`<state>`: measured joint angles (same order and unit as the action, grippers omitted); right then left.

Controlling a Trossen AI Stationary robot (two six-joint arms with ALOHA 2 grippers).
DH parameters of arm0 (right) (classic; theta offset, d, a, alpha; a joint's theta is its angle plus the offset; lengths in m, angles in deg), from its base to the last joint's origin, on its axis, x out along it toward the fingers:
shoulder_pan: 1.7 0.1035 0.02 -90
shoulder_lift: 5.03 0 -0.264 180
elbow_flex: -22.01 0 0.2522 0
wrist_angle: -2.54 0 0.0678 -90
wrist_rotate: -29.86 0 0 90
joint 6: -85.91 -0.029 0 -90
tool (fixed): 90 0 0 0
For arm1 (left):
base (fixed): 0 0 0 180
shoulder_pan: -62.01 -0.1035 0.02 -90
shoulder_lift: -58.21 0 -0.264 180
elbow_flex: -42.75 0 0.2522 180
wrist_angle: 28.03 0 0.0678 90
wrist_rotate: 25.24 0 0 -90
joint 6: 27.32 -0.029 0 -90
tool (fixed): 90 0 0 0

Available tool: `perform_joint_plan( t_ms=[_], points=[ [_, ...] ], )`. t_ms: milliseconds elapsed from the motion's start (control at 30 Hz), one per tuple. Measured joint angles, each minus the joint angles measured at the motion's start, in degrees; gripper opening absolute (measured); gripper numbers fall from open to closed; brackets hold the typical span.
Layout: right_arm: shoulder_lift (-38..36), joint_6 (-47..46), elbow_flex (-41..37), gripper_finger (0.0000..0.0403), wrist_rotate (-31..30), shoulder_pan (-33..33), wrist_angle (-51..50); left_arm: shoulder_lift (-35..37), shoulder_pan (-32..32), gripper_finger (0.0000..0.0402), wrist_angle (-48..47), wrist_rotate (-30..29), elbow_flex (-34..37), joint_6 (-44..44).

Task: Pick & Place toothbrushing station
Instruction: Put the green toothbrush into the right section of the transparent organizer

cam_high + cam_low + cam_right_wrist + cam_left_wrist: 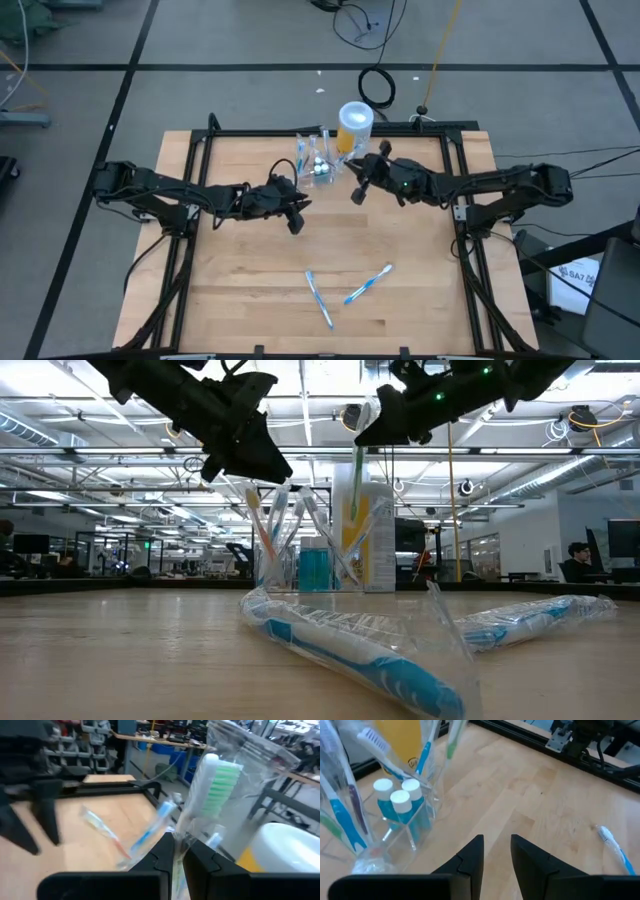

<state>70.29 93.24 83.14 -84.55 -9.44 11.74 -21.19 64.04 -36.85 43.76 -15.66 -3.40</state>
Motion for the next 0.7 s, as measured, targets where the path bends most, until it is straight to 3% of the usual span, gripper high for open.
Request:
perform_joint_plan(
  t_ms=[300, 467, 700],
  points=[
    [2.69, -0.54, -0.03, 0.0018, 0.64, -4.84, 1.86, 0.0, 0.0, 0.0104, -0.97, 0.02, 0.0, 1.97],
    [6.55, -0.93, 0.01, 0.0018, 6.8, -7.37, 6.66, 0.0, 0.0, 0.0104, -1.37, 0.02, 0.0, 2.08],
    [10.52, -0.8, 0.0, 0.0018, 6.4, -9.35, 8.53, 0.0, 0.0, 0.0104, -3.43, 0.04, 0.0, 1.91]
  ],
)
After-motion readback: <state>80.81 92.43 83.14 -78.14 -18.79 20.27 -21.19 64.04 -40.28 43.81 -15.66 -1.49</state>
